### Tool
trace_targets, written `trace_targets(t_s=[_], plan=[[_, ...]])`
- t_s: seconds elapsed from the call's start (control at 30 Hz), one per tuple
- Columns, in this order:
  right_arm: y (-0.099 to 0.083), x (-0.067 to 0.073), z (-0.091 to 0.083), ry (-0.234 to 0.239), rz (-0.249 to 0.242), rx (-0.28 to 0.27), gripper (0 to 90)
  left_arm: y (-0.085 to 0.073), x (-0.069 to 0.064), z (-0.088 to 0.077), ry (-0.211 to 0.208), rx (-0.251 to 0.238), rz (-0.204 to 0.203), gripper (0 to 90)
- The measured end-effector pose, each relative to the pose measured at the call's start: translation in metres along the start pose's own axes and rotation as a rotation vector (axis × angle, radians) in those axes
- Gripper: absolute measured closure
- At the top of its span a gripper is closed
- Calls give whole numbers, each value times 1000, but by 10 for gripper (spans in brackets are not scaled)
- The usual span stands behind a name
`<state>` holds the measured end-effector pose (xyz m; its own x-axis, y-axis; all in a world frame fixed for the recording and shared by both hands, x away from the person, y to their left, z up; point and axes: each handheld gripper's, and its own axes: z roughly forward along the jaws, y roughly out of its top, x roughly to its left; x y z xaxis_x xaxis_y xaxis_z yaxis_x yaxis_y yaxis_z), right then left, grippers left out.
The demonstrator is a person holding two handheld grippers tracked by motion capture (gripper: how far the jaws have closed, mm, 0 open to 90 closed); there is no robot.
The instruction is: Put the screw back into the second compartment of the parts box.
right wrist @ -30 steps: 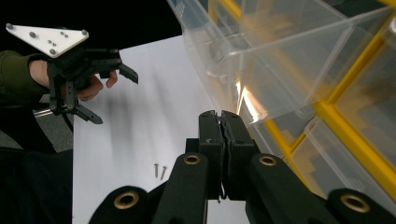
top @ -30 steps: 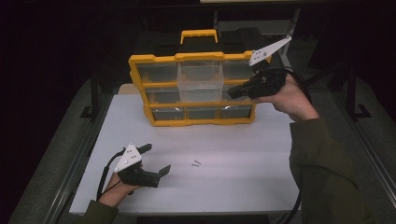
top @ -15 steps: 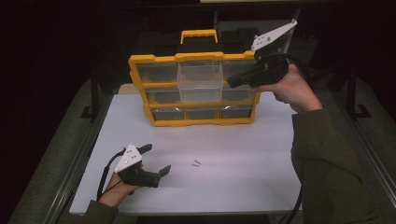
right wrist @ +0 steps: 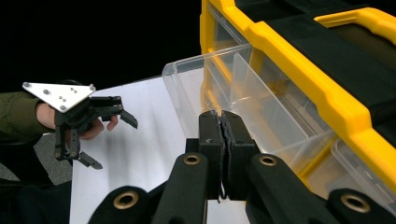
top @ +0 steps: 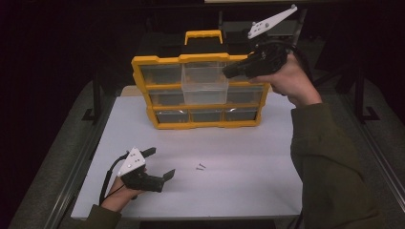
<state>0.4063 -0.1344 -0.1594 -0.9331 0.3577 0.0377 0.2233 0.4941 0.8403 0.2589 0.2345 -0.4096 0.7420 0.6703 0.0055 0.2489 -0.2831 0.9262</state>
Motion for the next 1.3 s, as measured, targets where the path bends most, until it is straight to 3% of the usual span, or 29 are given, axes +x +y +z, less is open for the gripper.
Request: trace_targets(t_s=[0.33,0.83,0.97,1.07,1.27,1.3], plan=[[10,-3,17,2,6,6,871,0,0,0,0,4,-3,0],[14,-6,49,-10,-21,107,870,0,1,-1,-2,9,4,0],[13,-6,52,-13,-25,123,863,0,1,-1,-3,13,11,0],[14,-7,50,-19,-5,106,798,0,1,-1,-4,6,3,0],[13,-9,43,-21,-2,89,891,0,1,-1,-5,12,11,0],[12,-9,39,-24,2,81,892,0,0,-1,-6,1,-2,0]])
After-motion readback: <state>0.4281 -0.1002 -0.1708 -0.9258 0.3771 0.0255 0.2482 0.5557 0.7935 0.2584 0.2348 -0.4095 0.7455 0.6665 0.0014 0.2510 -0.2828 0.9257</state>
